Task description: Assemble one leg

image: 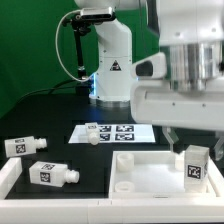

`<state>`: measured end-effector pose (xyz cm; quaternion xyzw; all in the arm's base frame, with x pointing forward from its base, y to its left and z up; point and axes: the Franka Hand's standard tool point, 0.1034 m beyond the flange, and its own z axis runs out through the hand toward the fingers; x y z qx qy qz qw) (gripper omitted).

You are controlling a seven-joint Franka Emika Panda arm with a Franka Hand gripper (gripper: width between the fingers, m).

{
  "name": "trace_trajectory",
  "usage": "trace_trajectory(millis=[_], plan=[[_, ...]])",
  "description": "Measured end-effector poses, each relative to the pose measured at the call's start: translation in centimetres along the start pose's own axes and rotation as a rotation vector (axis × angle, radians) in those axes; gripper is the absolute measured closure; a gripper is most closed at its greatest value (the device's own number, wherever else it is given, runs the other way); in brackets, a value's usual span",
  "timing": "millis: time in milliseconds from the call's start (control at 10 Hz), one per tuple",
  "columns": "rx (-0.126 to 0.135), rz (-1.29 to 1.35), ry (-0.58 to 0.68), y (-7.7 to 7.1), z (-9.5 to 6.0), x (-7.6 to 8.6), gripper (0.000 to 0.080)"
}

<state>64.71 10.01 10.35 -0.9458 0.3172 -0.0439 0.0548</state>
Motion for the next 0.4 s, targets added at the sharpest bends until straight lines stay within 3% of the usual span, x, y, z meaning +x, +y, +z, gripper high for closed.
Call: trace_trajectory(millis=[100, 200, 400], plan=[[0.005, 0.002, -0.005, -0.3, -1.0, 0.1, 0.0174], [0.013, -0.001, -0.007, -0.7, -2.1, 0.1, 0.0174], [0.008, 0.001, -0.006, -0.4, -1.4, 0.0, 0.0154]])
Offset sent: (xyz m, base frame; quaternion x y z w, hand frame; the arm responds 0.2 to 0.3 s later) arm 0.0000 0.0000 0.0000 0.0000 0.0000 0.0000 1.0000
